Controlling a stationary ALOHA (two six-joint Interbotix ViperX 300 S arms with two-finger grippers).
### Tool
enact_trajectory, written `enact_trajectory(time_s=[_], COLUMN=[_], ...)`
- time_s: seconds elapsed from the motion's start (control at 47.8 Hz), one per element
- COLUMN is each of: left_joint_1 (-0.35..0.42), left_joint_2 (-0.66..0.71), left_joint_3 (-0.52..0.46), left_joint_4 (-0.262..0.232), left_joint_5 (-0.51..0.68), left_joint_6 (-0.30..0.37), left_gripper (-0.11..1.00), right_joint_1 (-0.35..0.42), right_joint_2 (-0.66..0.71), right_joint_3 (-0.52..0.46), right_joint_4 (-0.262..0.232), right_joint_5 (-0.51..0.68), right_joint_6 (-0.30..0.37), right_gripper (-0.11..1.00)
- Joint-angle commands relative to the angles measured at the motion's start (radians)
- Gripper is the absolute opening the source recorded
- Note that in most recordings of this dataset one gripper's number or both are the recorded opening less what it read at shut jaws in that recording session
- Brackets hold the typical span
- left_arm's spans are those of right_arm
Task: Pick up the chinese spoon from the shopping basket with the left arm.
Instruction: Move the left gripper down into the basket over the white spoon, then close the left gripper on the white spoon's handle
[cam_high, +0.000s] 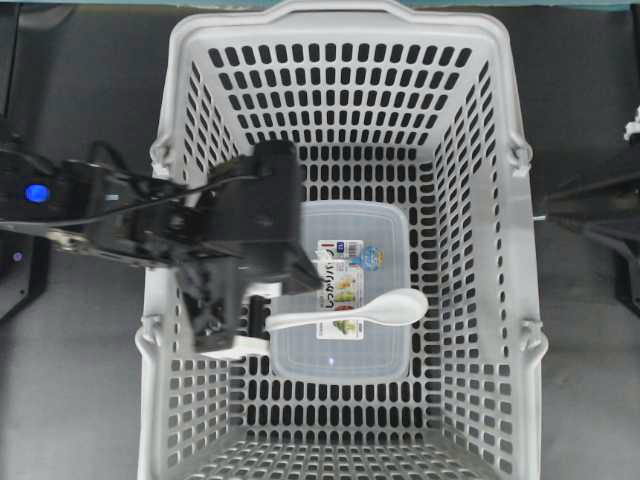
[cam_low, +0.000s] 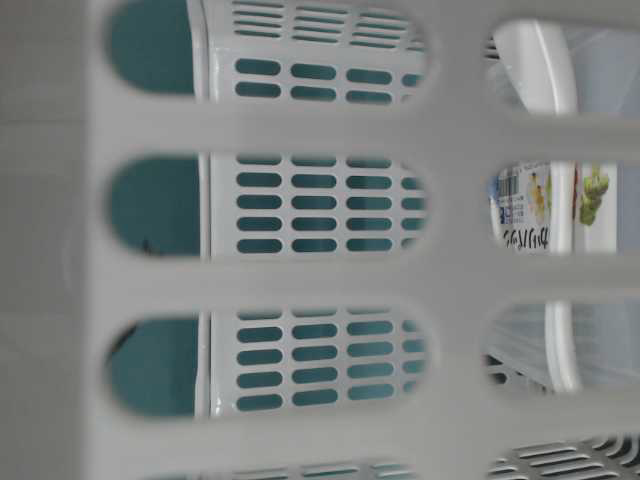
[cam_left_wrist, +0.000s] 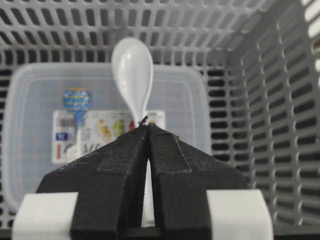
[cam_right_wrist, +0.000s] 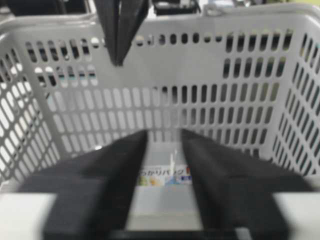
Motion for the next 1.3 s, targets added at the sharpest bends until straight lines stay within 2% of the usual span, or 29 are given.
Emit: enact_trajectory(time_s=[0.0, 0.126, 0.188, 0.272, 0.356, 0.544, 0.628, 0.753, 0.9, 1.276], left_joint_1=[-0.003, -0.008, -0.009, -0.011, -0.011, -0.011, -0.011, -0.014, -0.015, -0.015], left_joint_2=[0.023, 0.061, 0.078, 0.106, 0.133, 0.218, 0.264, 0.325, 0.368, 0.403], left_joint_3=[-0.064, -0.086, -0.095, -0.114, -0.130, -0.166, -0.178, -0.201, -0.207, -0.164], left_joint_4=[0.005, 0.005, 0.005, 0.005, 0.005, 0.005, 0.005, 0.005, 0.005, 0.005], left_joint_5=[0.026, 0.080, 0.095, 0.114, 0.130, 0.169, 0.187, 0.204, 0.206, 0.193], left_joint_6=[-0.008, -0.005, -0.006, -0.006, -0.003, 0.018, 0.018, 0.017, 0.014, 0.011], left_gripper=[0.00, 0.00, 0.00, 0.03, 0.22, 0.78, 0.89, 0.85, 0.85, 0.83], right_joint_1=[0.006, 0.008, 0.006, 0.006, 0.006, 0.006, 0.006, 0.006, 0.006, 0.006], right_joint_2=[0.005, 0.005, 0.005, 0.003, 0.005, 0.005, 0.003, 0.005, 0.003, 0.003], right_joint_3=[-0.025, -0.025, -0.025, -0.025, -0.025, -0.021, -0.008, 0.003, 0.005, 0.005], right_joint_4=[0.002, 0.003, 0.003, 0.002, 0.002, 0.002, 0.003, 0.003, 0.003, 0.002], right_joint_5=[-0.008, -0.012, -0.012, -0.015, -0.020, -0.040, -0.040, -0.041, -0.054, -0.055], right_joint_6=[0.002, 0.002, 0.000, 0.000, 0.002, 0.002, 0.002, 0.002, 0.002, 0.002], right_gripper=[0.41, 0.68, 0.72, 0.70, 0.70, 0.70, 0.70, 0.70, 0.70, 0.70])
